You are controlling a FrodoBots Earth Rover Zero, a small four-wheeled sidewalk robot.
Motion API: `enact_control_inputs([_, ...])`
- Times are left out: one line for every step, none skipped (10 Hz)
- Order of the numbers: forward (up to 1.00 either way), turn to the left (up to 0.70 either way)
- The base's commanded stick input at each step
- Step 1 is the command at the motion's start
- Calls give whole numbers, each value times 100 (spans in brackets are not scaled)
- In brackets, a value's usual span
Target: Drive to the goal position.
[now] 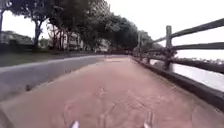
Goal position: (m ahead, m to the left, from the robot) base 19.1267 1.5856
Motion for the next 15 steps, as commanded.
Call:
enact_control_inputs([70,0])
enact_control_inputs([70,0])
enact_control_inputs([70,0])
enact_control_inputs([70,0])
enact_control_inputs([70,0])
enact_control_inputs([70,0])
enact_control_inputs([70,0])
enact_control_inputs([70,0])
enact_control_inputs([70,0])
enact_control_inputs([70,0])
enact_control_inputs([70,0])
enact_control_inputs([70,0])
enact_control_inputs([70,0])
enact_control_inputs([70,0])
enact_control_inputs([70,0])
